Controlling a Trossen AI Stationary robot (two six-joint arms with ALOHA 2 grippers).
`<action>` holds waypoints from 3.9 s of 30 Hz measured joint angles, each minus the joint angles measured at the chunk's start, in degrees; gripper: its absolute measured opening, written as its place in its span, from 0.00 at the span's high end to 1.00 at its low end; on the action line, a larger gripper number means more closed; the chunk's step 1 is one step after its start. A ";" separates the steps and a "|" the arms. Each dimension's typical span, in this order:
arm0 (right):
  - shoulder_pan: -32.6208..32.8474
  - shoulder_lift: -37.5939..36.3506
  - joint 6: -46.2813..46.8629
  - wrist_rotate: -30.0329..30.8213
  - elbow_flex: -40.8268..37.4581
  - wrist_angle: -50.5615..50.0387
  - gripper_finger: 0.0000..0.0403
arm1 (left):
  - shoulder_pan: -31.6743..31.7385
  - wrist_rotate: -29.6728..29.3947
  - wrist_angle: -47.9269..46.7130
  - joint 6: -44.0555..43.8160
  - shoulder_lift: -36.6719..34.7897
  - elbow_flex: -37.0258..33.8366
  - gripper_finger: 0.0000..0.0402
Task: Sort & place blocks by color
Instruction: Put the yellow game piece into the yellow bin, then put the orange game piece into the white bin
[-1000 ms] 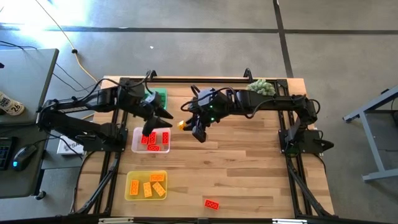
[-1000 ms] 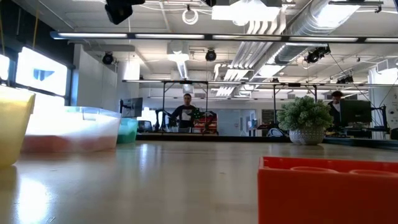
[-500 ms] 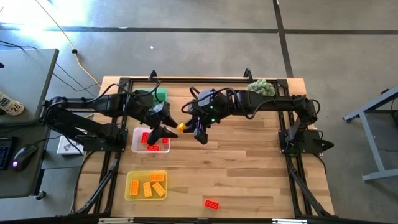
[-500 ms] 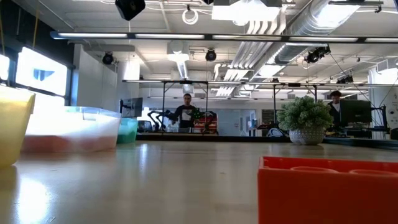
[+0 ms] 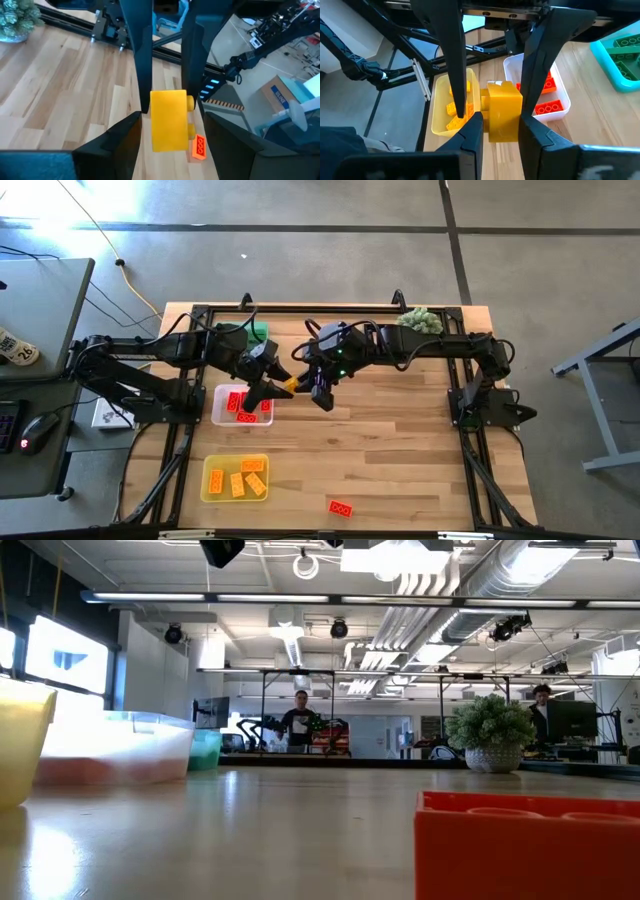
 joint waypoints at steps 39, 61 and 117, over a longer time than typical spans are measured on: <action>0.20 0.00 2.85 1.73 0.09 -0.54 0.48 | -6.66 -2.90 -18.92 3.06 -0.31 0.11 0.83; 1.37 0.00 10.14 1.68 0.09 -10.15 0.48 | -41.50 -15.27 -34.01 -24.28 4.93 0.04 0.79; 33.46 15.67 25.11 13.65 0.02 -14.17 0.48 | -46.27 -23.22 -31.67 -20.31 16.41 2.97 0.60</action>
